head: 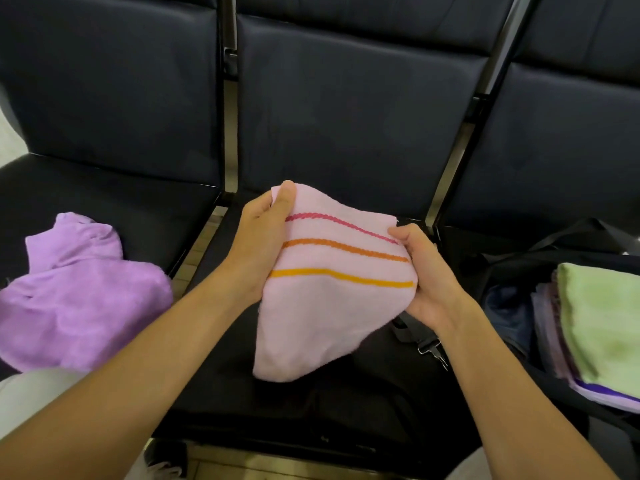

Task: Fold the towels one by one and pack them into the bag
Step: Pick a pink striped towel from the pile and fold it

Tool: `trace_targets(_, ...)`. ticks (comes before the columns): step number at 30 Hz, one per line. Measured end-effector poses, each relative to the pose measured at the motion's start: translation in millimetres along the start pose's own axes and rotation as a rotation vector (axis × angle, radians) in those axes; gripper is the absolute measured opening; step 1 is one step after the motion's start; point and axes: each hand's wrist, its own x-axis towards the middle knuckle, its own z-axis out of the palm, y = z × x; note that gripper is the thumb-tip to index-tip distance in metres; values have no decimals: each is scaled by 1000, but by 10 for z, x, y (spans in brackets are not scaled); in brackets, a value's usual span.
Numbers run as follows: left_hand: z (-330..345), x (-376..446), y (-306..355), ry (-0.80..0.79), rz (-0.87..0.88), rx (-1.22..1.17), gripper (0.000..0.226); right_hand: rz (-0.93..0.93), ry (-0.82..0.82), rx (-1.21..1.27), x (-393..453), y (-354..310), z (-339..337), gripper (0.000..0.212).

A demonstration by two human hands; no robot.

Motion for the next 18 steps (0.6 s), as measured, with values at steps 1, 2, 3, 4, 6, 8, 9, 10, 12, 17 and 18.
trace_targets(1, 7, -5, -13, 8, -57, -20, 33, 24, -25, 33, 0, 17, 21, 32)
trace_targets(2, 12, -7, -11, 22, -105, -37, 34, 45, -58, 63, -6, 26, 44, 36)
trace_targets(3, -2, 11, -6, 36, -139, -57, 34, 61, -106, 71, -14, 30, 72, 39)
trace_targets(4, -20, 26, 4, 50, -176, -85, 35, 63, -164, 47, -16, 39, 91, 39)
trace_targets(6, -81, 70, 15, 63, -236, -152, 36, 63, -247, -55, -22, 75, 120, 38)
trace_targets(8, -141, 70, -39, 49, -297, -176, 36, 50, -258, -136, -6, 121, 124, 39)
trace_targets(9, -138, 79, -53, 46, -364, -182, 36, 30, -237, -151, 1, 134, 130, 37)
trace_targets(10, -119, 79, -61, 55, -445, -231, 34, 5, -216, -156, 11, 139, 133, 34)
trace_targets(12, -111, 36, -100, 17, -534, -341, 28, -40, -162, -146, 28, 120, 135, 28)
trace_targets(17, -98, 28, -174, -254, -547, -188, 42, -54, -43, -73, 59, 95, 94, 32)
trace_targets(18, -112, 38, -190, -280, -549, -122, 44, -54, -54, -59, 55, 107, 82, 32)
